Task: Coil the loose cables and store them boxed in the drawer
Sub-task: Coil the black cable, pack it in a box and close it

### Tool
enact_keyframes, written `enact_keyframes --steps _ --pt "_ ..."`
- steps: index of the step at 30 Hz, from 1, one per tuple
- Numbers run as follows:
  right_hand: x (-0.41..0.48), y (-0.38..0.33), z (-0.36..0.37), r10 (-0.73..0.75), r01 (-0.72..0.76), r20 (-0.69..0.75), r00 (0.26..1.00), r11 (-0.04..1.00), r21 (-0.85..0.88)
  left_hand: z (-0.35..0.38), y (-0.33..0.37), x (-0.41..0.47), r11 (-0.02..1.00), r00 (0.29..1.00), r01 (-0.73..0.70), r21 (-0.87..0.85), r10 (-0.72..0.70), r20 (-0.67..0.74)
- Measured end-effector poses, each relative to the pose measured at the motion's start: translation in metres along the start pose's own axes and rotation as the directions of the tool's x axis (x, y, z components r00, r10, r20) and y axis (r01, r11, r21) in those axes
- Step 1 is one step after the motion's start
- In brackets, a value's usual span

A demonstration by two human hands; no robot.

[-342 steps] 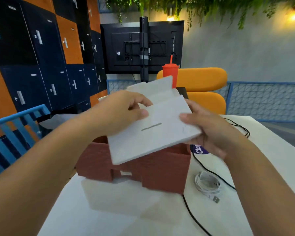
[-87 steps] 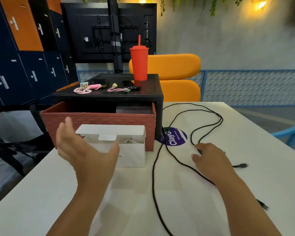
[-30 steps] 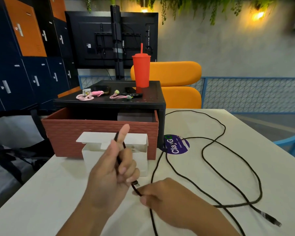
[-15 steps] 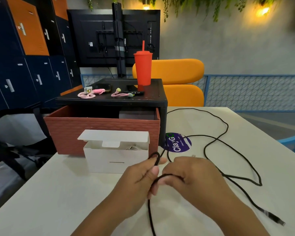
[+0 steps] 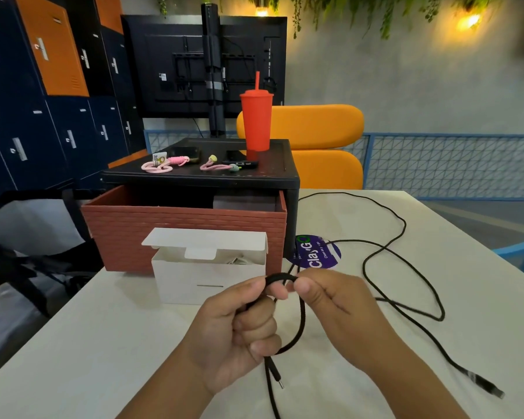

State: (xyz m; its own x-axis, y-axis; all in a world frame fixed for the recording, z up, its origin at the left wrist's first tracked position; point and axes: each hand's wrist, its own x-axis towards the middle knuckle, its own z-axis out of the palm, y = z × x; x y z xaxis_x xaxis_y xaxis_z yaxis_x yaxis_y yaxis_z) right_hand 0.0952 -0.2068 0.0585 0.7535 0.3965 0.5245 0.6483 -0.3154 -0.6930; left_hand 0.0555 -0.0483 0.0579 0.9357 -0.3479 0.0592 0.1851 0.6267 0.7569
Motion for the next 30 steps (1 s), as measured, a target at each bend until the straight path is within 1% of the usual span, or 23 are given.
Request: enact_keyframes --steps 2,5,8,11,14,17,22,24,25,26,27,29,30 --pt "-0.002 -0.001 0.006 0.1 -0.108 0.07 0.993 0.985 0.132 0.0 0.001 0.001 0.999 1.0 0.0 -0.046 -0.001 -0.024" --pt "-0.001 -0.003 0.012 0.173 -0.185 0.075 0.982 0.959 0.213 0.002 0.002 0.003 1.0 0.995 -0.013 0.004 0.014 -0.097" --pt "0.0 -0.002 0.014 0.204 -0.2 -0.003 0.979 0.962 0.185 0.005 -0.002 0.007 0.989 0.974 -0.04 0.14 0.07 -0.215" --pt "0.001 0.0 0.013 0.218 -0.207 -0.097 0.971 0.972 0.115 0.005 -0.008 0.009 0.954 0.955 -0.054 0.295 0.135 -0.263" --pt "0.002 0.004 0.01 0.252 -0.244 -0.183 0.95 0.968 0.066 0.003 -0.01 0.009 0.889 0.956 -0.014 0.457 0.146 -0.253" --pt "0.003 0.006 0.007 0.282 -0.285 -0.249 0.927 0.958 0.023 0.003 -0.009 0.007 0.837 0.972 0.009 0.547 0.121 -0.2" --pt "0.004 0.005 0.006 0.32 -0.323 -0.238 0.917 0.946 0.026 0.005 -0.004 0.005 0.821 0.985 0.041 0.569 0.062 -0.161" --pt "0.005 0.004 0.003 0.333 -0.33 -0.222 0.917 0.943 0.052 0.006 -0.002 0.003 0.79 0.982 0.062 0.611 0.061 -0.179" --pt "0.005 0.003 0.002 0.344 -0.336 -0.208 0.916 0.939 0.074 0.007 -0.001 0.003 0.771 0.975 0.068 0.633 0.083 -0.206" --pt "0.006 0.003 0.0 0.357 -0.345 -0.192 0.914 0.934 0.094 0.006 0.0 0.003 0.745 0.964 0.065 0.664 0.124 -0.234" --pt "0.006 0.003 -0.001 0.368 -0.354 -0.177 0.913 0.929 0.108 0.005 0.0 0.004 0.696 0.951 0.052 0.716 0.185 -0.248" --pt "0.006 0.005 -0.002 0.384 -0.368 -0.162 0.909 0.922 0.117 0.001 -0.002 0.006 0.517 0.929 0.018 0.856 0.308 -0.206" --pt "0.006 0.005 -0.003 0.391 -0.375 -0.162 0.906 0.919 0.122 -0.002 -0.003 0.006 0.44 0.924 0.002 0.898 0.343 -0.171"
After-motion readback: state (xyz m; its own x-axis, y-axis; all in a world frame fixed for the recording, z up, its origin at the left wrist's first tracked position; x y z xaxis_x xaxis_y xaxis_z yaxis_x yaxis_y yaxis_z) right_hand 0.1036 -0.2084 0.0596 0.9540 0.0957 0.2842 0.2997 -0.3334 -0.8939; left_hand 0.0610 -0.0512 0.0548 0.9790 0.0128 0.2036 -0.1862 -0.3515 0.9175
